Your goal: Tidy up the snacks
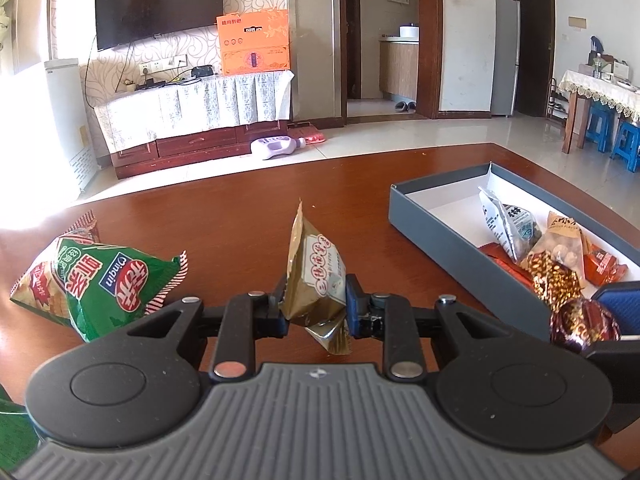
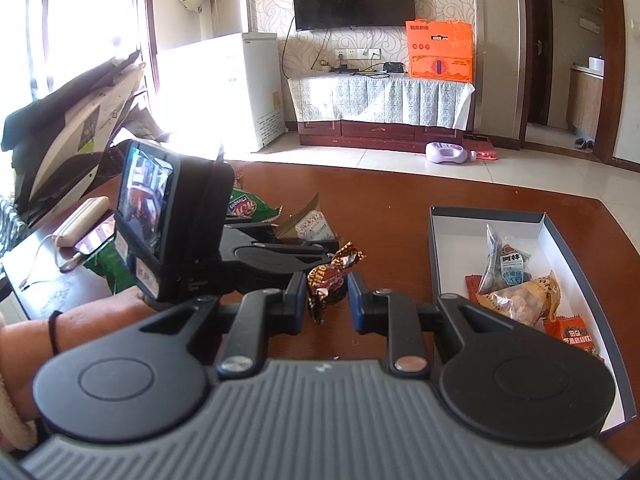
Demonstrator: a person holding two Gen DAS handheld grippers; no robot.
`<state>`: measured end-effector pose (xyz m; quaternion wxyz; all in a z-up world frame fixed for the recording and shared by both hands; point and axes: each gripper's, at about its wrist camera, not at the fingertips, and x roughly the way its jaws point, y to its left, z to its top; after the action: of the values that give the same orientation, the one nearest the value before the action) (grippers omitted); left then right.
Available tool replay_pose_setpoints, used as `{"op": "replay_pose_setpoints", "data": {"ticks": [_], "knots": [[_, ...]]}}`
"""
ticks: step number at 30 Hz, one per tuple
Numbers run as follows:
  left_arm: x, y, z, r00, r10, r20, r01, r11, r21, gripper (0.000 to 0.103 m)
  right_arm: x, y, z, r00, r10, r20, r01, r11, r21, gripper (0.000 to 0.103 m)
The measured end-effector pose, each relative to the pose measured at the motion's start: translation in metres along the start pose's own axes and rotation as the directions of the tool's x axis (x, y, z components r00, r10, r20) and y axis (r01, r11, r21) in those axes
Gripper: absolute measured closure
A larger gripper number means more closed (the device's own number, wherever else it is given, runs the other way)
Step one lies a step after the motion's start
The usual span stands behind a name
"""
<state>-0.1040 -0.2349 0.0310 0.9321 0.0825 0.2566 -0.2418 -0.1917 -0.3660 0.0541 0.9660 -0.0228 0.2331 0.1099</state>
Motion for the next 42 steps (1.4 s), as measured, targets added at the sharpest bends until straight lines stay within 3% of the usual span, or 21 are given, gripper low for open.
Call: {"op": "replay_pose_setpoints", "data": {"ticks": [42], "knots": [[-0.006, -0.038, 0.022, 0.999, -0.016, 0.038, 0.014, 0.999, 0.035, 0.072, -0.024, -0.025, -0.001, 0.998, -0.051, 0.038, 0.049, 0.998, 0.045, 0.078]]}}
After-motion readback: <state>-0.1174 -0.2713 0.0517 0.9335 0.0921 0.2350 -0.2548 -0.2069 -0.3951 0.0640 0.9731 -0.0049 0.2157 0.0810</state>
